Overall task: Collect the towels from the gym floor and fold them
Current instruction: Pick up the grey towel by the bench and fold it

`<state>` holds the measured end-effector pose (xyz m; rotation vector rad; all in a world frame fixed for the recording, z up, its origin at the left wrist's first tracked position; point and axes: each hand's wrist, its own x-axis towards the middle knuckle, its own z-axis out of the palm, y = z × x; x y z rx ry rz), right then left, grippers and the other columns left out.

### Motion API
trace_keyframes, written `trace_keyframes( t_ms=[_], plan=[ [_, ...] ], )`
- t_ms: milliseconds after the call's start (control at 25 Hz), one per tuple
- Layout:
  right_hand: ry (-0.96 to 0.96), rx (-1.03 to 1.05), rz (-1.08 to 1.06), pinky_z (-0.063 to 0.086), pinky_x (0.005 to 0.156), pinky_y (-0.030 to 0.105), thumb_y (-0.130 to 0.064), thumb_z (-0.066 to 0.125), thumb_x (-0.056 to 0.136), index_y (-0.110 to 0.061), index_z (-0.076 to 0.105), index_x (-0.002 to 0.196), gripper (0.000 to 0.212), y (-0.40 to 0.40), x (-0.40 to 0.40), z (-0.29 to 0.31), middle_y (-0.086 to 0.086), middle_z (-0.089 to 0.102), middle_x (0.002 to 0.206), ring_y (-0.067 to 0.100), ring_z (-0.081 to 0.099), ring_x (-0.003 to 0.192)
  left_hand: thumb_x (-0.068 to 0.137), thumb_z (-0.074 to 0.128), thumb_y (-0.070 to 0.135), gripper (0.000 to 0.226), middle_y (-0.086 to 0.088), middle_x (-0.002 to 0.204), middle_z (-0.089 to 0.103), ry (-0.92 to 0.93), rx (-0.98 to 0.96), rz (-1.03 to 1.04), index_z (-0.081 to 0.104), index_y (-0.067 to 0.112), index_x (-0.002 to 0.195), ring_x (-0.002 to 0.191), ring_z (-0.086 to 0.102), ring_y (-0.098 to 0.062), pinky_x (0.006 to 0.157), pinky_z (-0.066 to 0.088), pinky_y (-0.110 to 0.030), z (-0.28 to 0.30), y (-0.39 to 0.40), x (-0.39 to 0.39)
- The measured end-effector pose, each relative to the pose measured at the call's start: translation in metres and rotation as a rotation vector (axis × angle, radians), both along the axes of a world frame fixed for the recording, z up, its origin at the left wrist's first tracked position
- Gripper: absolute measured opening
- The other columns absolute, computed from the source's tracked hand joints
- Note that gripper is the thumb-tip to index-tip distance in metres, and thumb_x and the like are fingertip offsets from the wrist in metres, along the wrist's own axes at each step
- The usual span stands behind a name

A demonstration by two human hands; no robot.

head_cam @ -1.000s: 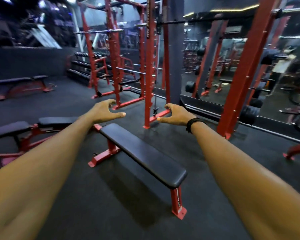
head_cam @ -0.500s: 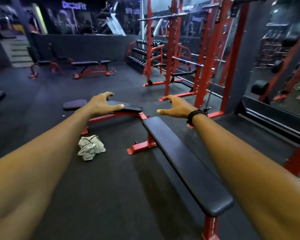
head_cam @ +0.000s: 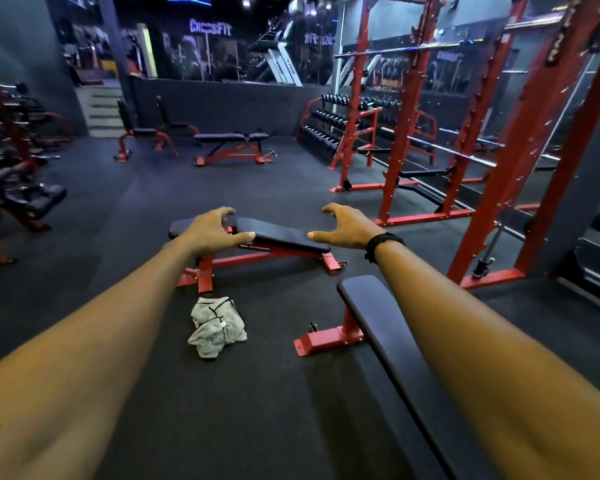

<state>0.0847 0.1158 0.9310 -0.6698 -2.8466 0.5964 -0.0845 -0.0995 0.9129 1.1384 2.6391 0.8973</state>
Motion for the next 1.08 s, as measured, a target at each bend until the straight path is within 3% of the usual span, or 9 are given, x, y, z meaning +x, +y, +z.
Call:
trace_keyframes(
  t_ms=[520, 800, 1080],
  plan=[
    [-0.011, -0.026, 0.150, 0.039, 0.108, 0.047, -0.052, 0.069, 0.078, -0.012, 0.037, 0.142, 0.082, 0.147, -0.316, -0.064, 0.012, 0.042, 0.146, 0.029, 0.044, 0.131, 0.073, 0.070, 0.058, 0.089, -0.008, 0.146, 0.045, -0.095, -0.056, 0.180, 0.037, 0.016, 0.145, 0.131, 0.045, -0.025, 0.108, 0.038, -0.038, -0.074, 0.117, -0.266],
    [-0.085, -0.073, 0.263, 0.036, 0.110, 0.043, -0.048, 0.068, 0.081, -0.009, 0.037, 0.142, 0.078, 0.233, -0.501, -0.075, 0.013, 0.042, 0.146, 0.029, 0.043, 0.132, 0.075, 0.072, 0.052, 0.086, -0.008, 0.144, 0.046, -0.156, -0.030, 0.336, 0.038, 0.014, 0.144, 0.131, 0.046, -0.022, 0.107, 0.036, -0.033, -0.078, 0.174, -0.411],
    [-0.231, -0.103, 0.335, 0.037, 0.103, 0.037, -0.038, 0.067, 0.087, -0.002, 0.042, 0.137, 0.066, 0.249, -0.665, -0.159, 0.017, 0.048, 0.139, 0.032, 0.047, 0.126, 0.077, 0.071, 0.051, 0.082, -0.010, 0.144, 0.046, -0.290, -0.072, 0.427, 0.039, 0.015, 0.144, 0.130, 0.046, -0.023, 0.103, 0.036, -0.032, -0.149, 0.178, -0.572]
  ],
)
